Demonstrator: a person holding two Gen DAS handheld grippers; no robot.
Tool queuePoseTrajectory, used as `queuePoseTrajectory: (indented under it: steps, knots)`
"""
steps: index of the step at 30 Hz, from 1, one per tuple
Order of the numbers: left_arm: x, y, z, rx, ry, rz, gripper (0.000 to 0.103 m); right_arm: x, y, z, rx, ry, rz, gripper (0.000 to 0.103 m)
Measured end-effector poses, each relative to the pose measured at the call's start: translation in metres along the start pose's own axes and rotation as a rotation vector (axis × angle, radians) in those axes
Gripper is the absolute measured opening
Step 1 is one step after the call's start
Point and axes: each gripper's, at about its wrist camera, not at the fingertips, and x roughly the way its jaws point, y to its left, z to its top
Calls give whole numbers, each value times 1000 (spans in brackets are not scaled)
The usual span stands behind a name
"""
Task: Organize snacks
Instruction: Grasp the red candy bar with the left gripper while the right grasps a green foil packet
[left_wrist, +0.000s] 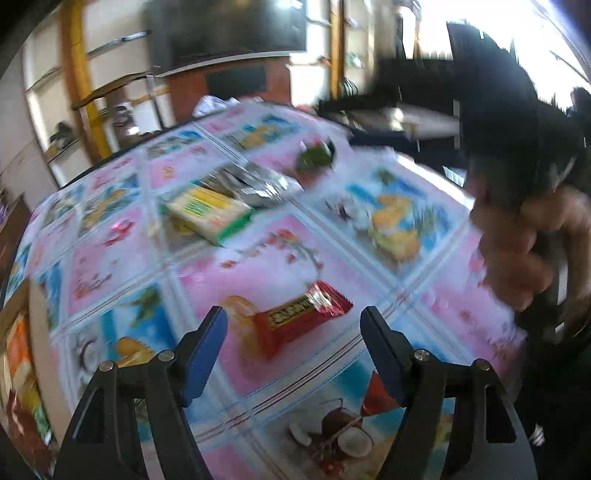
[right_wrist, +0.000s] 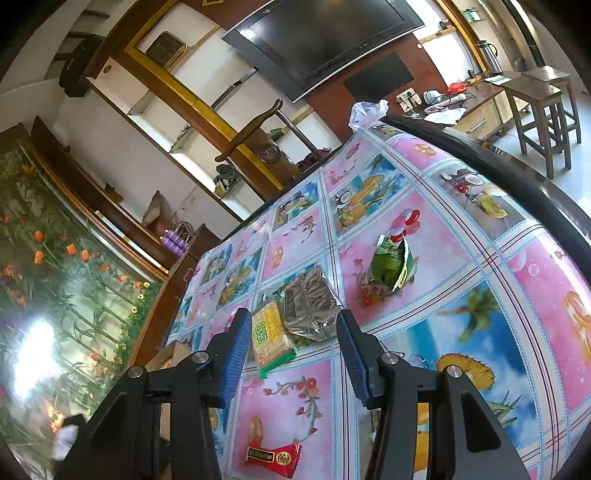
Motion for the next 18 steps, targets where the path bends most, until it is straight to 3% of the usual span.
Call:
queuePoseTrajectory:
  steps: [6, 7, 9, 12, 18]
  knots:
    - [29, -3, 3, 50, 42, 38, 72, -1, 0, -1, -5, -6, 11, 52]
    - [30, -1, 3, 34, 34, 36, 68, -2, 0, -1, -4, -10, 7, 52]
    - [30, 6, 4, -14, 32, 17, 47, -2, -5, 2, 0, -16, -6, 52]
    - [28, 14, 3, -66, 24, 43, 27, -3, -12, 7, 13, -31, -46, 52]
    - [22, 43, -7, -189, 3, 143, 23, 12, -42, 32, 26, -42, -193, 52]
